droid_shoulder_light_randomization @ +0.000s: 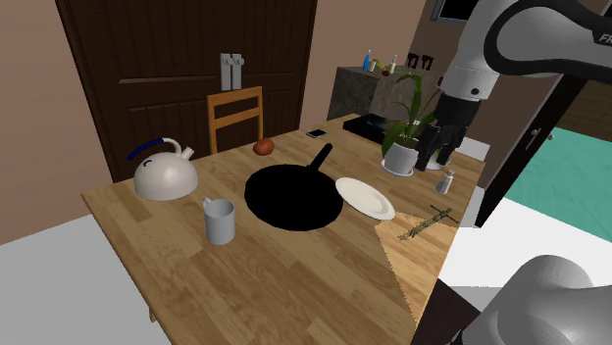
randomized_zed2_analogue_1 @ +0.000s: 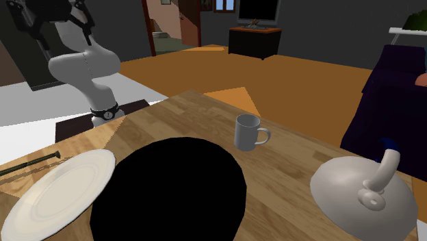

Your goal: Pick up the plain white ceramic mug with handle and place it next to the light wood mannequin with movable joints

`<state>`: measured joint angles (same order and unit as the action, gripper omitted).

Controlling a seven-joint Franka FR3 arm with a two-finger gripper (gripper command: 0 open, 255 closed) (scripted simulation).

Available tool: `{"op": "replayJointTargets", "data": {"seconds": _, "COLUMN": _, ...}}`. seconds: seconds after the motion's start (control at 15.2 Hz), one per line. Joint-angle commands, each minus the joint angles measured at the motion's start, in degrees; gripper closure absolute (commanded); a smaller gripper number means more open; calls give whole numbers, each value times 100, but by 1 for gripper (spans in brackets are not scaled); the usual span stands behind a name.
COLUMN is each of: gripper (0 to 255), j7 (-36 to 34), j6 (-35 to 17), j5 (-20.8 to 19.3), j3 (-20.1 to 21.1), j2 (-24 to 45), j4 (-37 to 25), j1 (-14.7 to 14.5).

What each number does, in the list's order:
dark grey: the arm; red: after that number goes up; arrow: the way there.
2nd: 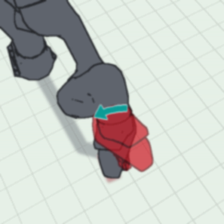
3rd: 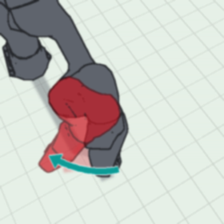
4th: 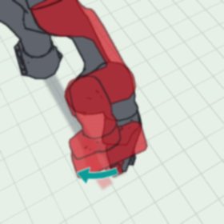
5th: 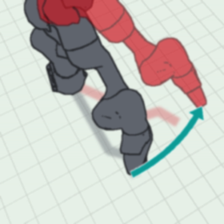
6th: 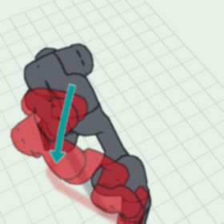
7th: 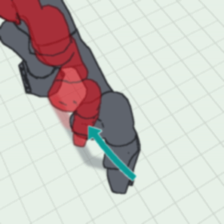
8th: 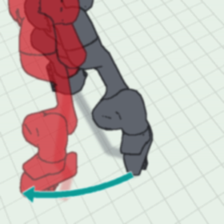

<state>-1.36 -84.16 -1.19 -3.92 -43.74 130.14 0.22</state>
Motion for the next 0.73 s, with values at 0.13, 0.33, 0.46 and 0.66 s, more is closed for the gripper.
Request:
{"op": "replayJointTargets", "data": {"seconds": 0.13, "gripper": 0, "j7": -239, "j6": -228, "j5": 144, "j3": 181, "j2": 218, "j4": 25, "j1": -59}}
{"op": "replayJointTargets", "data": {"seconds": 0.33, "gripper": 0, "j7": -585, "j6": -569, "j5": 339, "j3": 446, "j2": 592, "j4": 7, "j1": -144}}
{"op": "replayJointTargets", "data": {"seconds": 0.46, "gripper": 0, "j7": -811, "j6": -793, "j5": 450, "j3": 616, "j2": 872, "j4": -43, "j1": -200}}
{"op": "replayJointTargets", "data": {"seconds": 0.66, "gripper": 0, "j7": -1142, "j6": -1117, "j5": 586, "j3": 863, "j2": 1331, "j4": -173, "j1": -276}}
